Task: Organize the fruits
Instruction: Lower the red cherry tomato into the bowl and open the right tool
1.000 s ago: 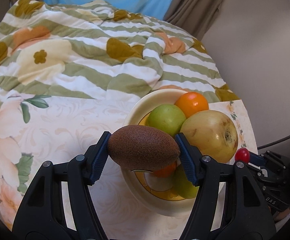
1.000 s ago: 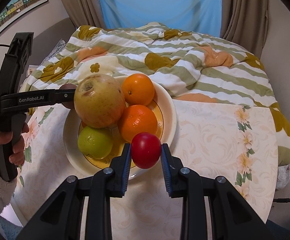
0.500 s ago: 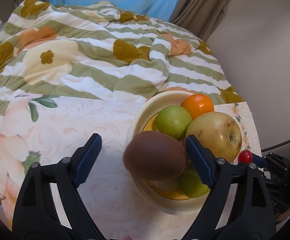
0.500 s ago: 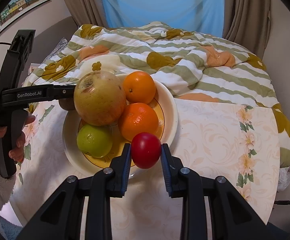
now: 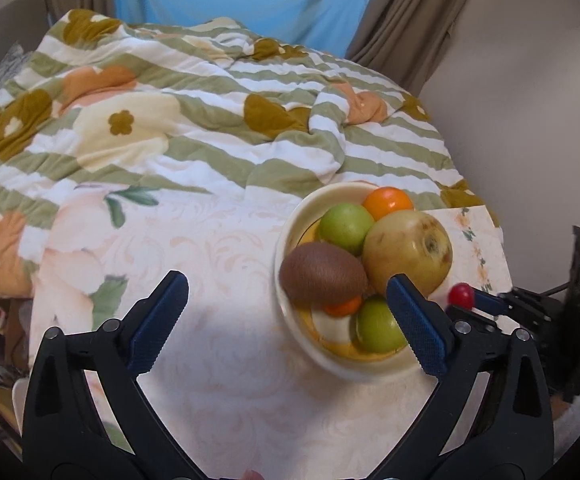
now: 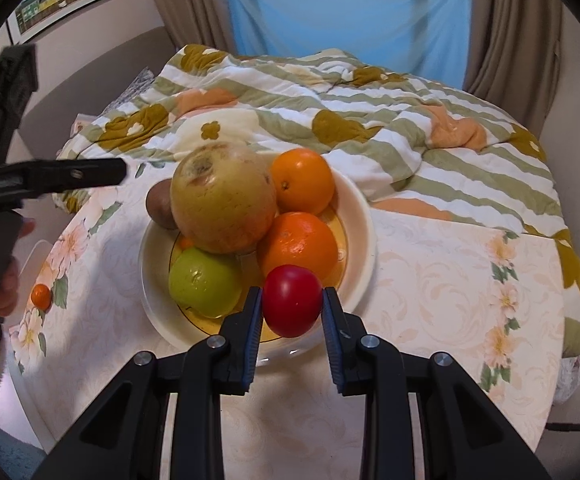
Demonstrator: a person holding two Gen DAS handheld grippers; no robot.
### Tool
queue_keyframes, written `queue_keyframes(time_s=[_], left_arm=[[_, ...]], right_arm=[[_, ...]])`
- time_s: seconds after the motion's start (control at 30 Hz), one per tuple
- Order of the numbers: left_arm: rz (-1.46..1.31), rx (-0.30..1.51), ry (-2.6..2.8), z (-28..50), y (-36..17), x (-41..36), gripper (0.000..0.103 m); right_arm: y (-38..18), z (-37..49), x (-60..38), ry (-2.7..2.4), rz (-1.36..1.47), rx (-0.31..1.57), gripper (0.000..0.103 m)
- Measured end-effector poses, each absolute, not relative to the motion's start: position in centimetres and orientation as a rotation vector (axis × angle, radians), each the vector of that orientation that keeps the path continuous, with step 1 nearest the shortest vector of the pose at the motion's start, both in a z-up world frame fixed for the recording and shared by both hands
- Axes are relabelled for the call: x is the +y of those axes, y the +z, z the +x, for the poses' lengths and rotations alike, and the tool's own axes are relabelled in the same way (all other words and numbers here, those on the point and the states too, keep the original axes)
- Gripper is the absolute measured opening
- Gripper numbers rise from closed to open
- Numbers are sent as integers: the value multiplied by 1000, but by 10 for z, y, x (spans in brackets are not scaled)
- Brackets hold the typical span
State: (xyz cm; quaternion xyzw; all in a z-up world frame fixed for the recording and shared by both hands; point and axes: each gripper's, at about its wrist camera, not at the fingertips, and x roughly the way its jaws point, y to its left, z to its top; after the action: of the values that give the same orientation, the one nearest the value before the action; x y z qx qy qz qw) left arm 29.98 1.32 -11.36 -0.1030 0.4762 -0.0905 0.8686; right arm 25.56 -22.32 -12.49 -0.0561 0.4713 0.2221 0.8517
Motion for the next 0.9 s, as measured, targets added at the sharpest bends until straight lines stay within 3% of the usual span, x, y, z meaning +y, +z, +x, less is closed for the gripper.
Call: queue_keyframes(time_s=[0.5,0.53,0.57,0.63,0.73,0.83,0.9], left_arm=[[-152,1014,-92,259,-97,26,103],[-154,1010,-91,256,-95,26,103],[-156,1006,-91,253,-93,26,103],[-149,1000,-88,244,-89,27,103],[-125,997,-77,231,-84,27,103],[-110,983,-68,215,-74,28,103],[-96,965,-56,201,-63,31,103]], right_arm=[[-134,247,-209,496,-195,974,29],[-132,246,-211,495,-188,968,39],[-131,245,-212,497,-179,964,61],[-127,242,-213,502,-162,945,87],[-120,235,-213,486,-166,919,89],[-110,225,-216,471,-149,904,103],[-99,214,-220,458,-135,883,103]])
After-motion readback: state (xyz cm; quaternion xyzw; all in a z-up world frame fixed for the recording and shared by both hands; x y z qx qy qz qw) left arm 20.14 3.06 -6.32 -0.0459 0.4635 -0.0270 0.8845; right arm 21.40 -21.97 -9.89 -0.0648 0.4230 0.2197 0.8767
